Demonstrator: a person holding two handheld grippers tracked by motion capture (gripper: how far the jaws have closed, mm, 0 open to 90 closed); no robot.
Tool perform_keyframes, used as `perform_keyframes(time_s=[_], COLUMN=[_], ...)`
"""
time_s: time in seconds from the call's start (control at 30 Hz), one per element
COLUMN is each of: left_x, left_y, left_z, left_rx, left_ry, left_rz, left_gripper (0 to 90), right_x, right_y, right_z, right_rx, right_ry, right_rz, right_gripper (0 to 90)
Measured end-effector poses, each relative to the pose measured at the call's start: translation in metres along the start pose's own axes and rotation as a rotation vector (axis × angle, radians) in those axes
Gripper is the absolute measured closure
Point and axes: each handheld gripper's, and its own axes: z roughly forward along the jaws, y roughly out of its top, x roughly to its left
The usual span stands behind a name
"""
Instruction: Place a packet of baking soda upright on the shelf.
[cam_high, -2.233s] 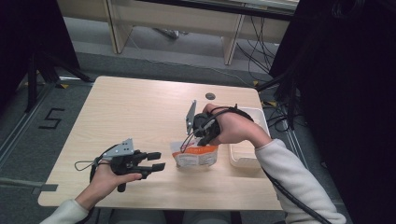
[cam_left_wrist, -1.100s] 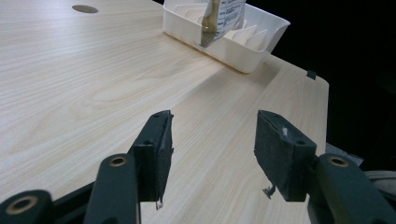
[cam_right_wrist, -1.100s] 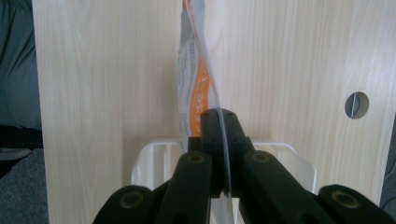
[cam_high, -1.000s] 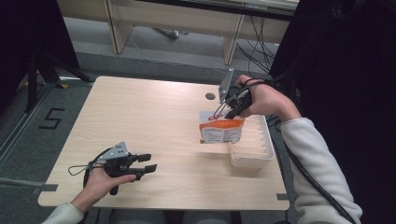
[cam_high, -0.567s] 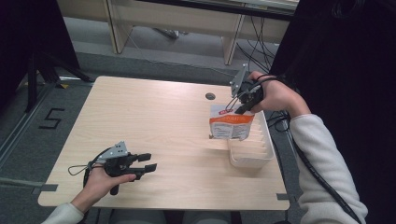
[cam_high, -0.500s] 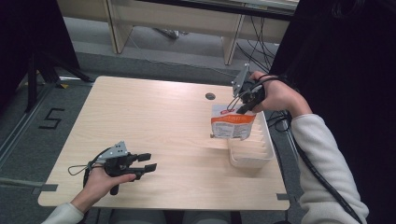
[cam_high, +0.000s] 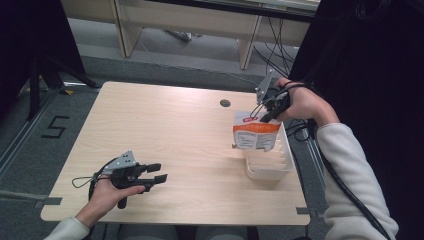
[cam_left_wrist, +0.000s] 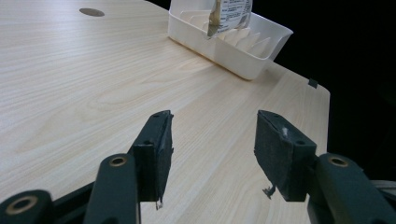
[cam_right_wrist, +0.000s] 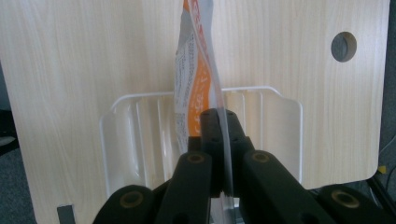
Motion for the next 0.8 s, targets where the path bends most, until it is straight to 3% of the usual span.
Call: perform_keyframes(time_s=[0.1, 0.17, 0.2, 0.27, 0.63, 0.67, 0.8], left_x=[0.000, 0.000, 0.000, 0.000, 0.001, 0.001, 0.001], left_y=[0.000, 0.000, 0.000, 0.000, 0.000, 0.000, 0.000], left_z=[0.000, 0.000, 0.000, 0.000, -0.001, -0.001, 0.000], left_rx=[-0.004, -0.004, -0.005, -0.006, -0.007, -0.006, -0.008], left_ry=[0.002, 0.002, 0.003, 0.004, 0.015, 0.016, 0.012], left_rz=[-0.003, -0.003, -0.005, -0.006, -0.002, -0.003, -0.005], left_gripper=[46.0, 46.0, 46.1, 46.0, 45.9, 46.0, 46.0], right_x=[-0.002, -0.001, -0.003, -0.002, -0.004, -0.003, -0.005], right_y=[-0.003, -0.005, -0.005, -0.007, -0.012, -0.013, -0.016], right_z=[0.000, 0.001, 0.002, 0.001, -0.002, -0.002, -0.003], right_rx=[-0.001, 0.012, -0.001, 0.013, 0.008, 0.011, 0.008], right_ry=[-0.007, -0.004, -0.004, -0.001, 0.004, -0.002, -0.006], right_rz=[-0.008, 0.016, -0.015, 0.018, 0.002, 0.021, 0.021], right_gripper=[90.0, 90.0, 90.0, 90.0, 90.0, 90.0, 90.0])
